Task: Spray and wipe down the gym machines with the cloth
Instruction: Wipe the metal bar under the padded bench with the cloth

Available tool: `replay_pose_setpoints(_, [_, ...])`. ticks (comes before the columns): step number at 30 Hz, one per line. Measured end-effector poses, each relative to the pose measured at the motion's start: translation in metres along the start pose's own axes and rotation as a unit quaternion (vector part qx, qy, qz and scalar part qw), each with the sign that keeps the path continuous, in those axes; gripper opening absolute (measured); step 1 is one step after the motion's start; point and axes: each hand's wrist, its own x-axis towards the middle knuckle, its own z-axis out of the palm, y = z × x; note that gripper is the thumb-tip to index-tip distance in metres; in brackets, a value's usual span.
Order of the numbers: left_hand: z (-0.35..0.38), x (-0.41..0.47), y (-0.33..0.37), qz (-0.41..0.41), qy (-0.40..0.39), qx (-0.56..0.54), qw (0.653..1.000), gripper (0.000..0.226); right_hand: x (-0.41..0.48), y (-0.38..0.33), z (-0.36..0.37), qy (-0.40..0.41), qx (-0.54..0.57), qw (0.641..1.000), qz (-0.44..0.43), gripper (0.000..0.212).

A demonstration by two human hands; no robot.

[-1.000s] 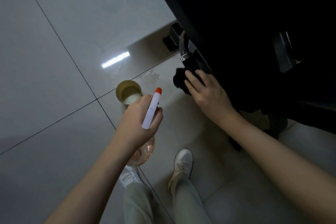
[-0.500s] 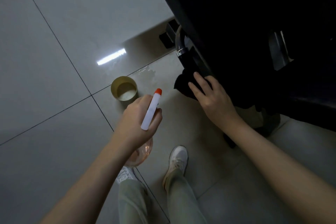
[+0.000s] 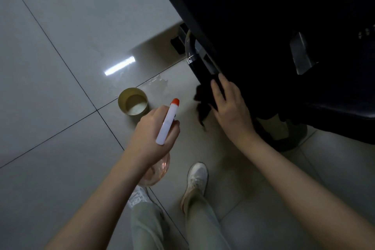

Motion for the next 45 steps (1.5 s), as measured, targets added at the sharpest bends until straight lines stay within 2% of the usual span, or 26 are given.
replay_pose_setpoints(2, [0.003,0.002,0.000,-0.003,-0.005,0.001,1.000,0.029,-0.001,0.001,0.008,-0.026,0.003,0.999,0.019,0.059])
replay_pose_setpoints(6, [0.006,0.008,0.005,-0.001,-0.019,0.002,1.000,0.027,-0.037,0.014,0.000,-0.036,0.043,0.995,0.078,0.046])
replay_pose_setpoints(10, [0.010,0.012,0.007,-0.002,-0.023,-0.004,1.000,0.026,-0.045,0.007,-0.011,-0.059,0.131,0.976,0.166,0.055])
replay_pose_setpoints(12, [0.014,0.013,0.008,-0.005,-0.027,-0.007,1.000,0.025,-0.030,-0.006,-0.011,-0.047,0.148,0.973,0.169,0.060])
replay_pose_setpoints(14, [0.017,0.013,0.010,-0.007,-0.027,-0.008,1.000,0.026,-0.014,-0.016,-0.004,-0.038,0.111,0.979,0.169,0.061])
replay_pose_setpoints(17, [0.022,0.013,0.014,-0.010,-0.028,-0.005,1.000,0.028,-0.012,-0.018,0.002,-0.021,0.069,0.982,0.172,0.048])
replay_pose_setpoints(20, [0.025,0.013,0.017,0.000,-0.047,0.009,0.999,0.029,-0.039,-0.003,0.002,-0.012,0.093,0.985,0.144,0.043])
replay_pose_setpoints(22, [0.027,0.012,0.019,0.003,-0.052,0.010,0.999,0.030,-0.058,0.003,-0.006,-0.007,0.157,0.971,0.178,0.038])
replay_pose_setpoints(23, [0.028,0.012,0.019,-0.002,-0.050,0.007,0.999,0.030,-0.064,0.002,-0.012,-0.009,0.220,0.946,0.239,0.035])
replay_pose_setpoints(24, [0.029,0.012,0.019,-0.006,-0.048,0.003,0.999,0.031,-0.070,0.001,-0.016,-0.012,0.283,0.906,0.315,0.033])
replay_pose_setpoints(25, [0.030,0.012,0.019,-0.008,-0.047,0.000,0.999,0.033,-0.072,0.000,-0.018,-0.016,0.343,0.849,0.401,0.033])
replay_pose_setpoints(27, [0.032,0.012,0.016,-0.006,-0.050,-0.001,0.999,0.037,-0.064,-0.003,-0.021,-0.031,0.478,0.685,0.549,0.039])
replay_pose_setpoints(29, [0.035,0.013,0.013,0.002,-0.055,0.005,0.998,0.033,-0.042,-0.008,-0.024,-0.005,0.618,0.494,0.612,0.038])
replay_pose_setpoints(30, [0.037,0.013,0.012,0.004,-0.057,0.008,0.998,0.028,-0.032,-0.009,-0.023,0.016,0.656,0.424,0.624,0.036])
replay_pose_setpoints(31, [0.038,0.013,0.010,0.005,-0.058,0.009,0.998,0.024,-0.024,-0.010,-0.021,0.029,0.671,0.383,0.635,0.035])
replay_pose_setpoints(32, [0.039,0.012,0.010,0.005,-0.061,0.011,0.998,0.023,-0.017,-0.011,-0.019,0.033,0.678,0.357,0.641,0.035])
replay_pose_setpoints(35, [0.042,0.009,0.009,0.007,-0.068,0.019,0.997,0.023,-0.005,-0.013,-0.008,0.037,0.702,0.316,0.637,0.034])
replay_pose_setpoints(39, [0.043,0.007,0.009,-0.002,-0.074,0.010,0.997,0.025,-0.014,-0.020,-0.015,0.047,0.709,0.304,0.635,0.030])
replay_pose_setpoints(42, [0.044,0.007,0.008,0.006,-0.073,0.010,0.997,0.036,-0.021,-0.024,-0.029,0.056,0.678,0.286,0.675,0.031])
replay_pose_setpoints(45, [0.044,0.006,0.008,0.003,-0.076,0.012,0.997,0.042,-0.005,-0.021,-0.028,0.065,0.671,0.284,0.682,0.032])
